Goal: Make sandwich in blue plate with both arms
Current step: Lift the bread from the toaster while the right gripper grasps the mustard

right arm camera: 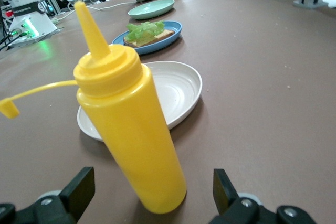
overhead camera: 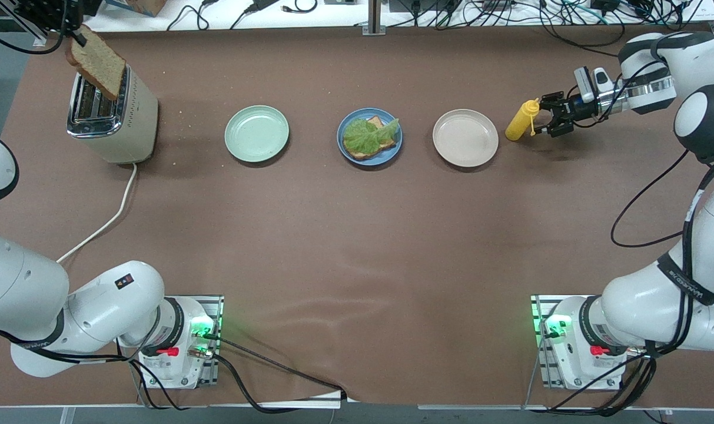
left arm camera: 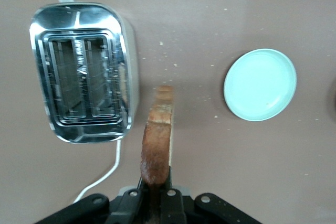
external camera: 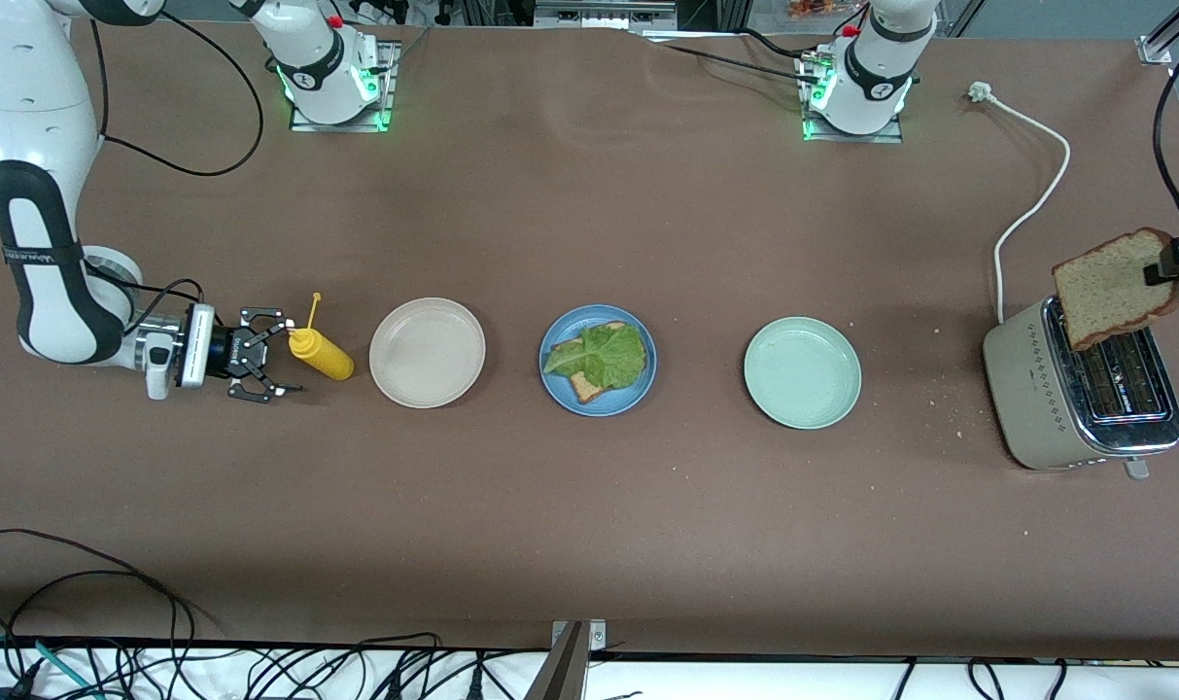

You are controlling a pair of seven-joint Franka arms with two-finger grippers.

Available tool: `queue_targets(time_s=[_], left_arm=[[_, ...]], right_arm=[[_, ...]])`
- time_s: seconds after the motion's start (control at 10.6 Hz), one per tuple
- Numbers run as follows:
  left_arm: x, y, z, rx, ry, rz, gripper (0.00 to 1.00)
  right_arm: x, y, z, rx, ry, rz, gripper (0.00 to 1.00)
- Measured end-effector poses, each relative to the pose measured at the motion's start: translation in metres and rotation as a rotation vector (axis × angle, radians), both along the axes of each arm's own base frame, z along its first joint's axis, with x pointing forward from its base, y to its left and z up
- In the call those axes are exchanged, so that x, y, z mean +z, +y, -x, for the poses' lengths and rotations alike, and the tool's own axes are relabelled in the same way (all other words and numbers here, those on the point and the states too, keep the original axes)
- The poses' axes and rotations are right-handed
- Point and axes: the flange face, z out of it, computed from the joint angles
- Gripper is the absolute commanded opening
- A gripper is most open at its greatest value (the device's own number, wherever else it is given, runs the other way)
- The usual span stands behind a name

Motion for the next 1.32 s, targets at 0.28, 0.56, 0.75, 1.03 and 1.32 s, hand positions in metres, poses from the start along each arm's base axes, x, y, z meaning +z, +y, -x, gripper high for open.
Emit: queue_targets(time_s=[0.28, 0.56, 0.75, 1.03, 1.32], left_arm=[[-0.006, -0.027, -0.003, 0.034, 0.018, 0.009, 0.00], [-0.006, -0.026, -0.002, 0.039, 0.020, 0.008, 0.00], [-0.004, -0.029, -0.002, 0.036, 0.018, 0.006, 0.00], [-0.002, -0.034, 0.000, 0.030, 0.022, 0.005, 0.00], [-0.003, -0.035, 0.000, 0.028, 0.025, 0.006, 0.00]], right_arm=[[-0.012, 0.009, -0.001, 0.010, -0.078, -0.043, 1.00], [-0.015, 0.032, -0.004, 0.009, -0.080, -0.095, 0.74], [-0.026, 0.042, 0.000, 0.015, -0.052, -0.114, 0.22], [-0.028, 0.042, 0.000, 0.009, -0.037, -0.117, 0.07], [-0.019, 0.044, -0.008, -0.026, 0.052, -0.135, 0.00]])
